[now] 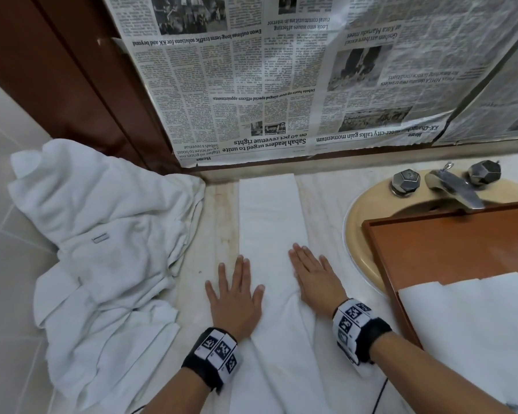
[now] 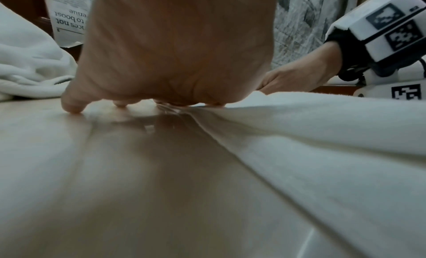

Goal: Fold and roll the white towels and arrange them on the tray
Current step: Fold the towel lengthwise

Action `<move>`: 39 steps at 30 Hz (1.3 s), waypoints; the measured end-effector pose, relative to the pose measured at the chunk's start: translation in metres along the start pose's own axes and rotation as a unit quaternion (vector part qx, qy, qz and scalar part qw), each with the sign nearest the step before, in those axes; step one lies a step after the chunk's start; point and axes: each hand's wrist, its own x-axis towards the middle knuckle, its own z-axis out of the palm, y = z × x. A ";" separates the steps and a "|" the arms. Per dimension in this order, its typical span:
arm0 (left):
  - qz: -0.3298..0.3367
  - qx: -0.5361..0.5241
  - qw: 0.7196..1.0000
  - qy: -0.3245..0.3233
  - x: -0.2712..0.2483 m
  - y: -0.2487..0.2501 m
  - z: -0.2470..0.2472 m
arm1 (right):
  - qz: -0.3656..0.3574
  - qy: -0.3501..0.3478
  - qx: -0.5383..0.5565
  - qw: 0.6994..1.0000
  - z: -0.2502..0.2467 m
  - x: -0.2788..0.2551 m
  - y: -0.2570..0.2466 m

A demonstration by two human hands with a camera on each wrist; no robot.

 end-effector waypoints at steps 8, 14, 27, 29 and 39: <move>-0.020 -0.005 1.000 0.004 0.067 0.016 -0.031 | -0.011 -0.008 -0.001 1.000 -0.037 0.068 0.026; -0.019 -0.012 1.000 0.001 0.103 0.012 -0.049 | -0.012 0.008 0.024 1.000 -0.053 0.105 0.039; 0.033 -0.045 0.997 0.047 0.017 0.012 -0.009 | 0.008 0.035 0.057 0.998 -0.003 -0.011 0.002; 0.010 -0.042 0.998 0.049 0.016 0.011 -0.011 | 0.014 0.020 0.025 0.999 -0.004 -0.008 0.012; 0.100 -0.158 0.979 0.087 0.001 -0.014 -0.018 | 0.074 0.134 0.238 0.959 -0.014 -0.054 0.002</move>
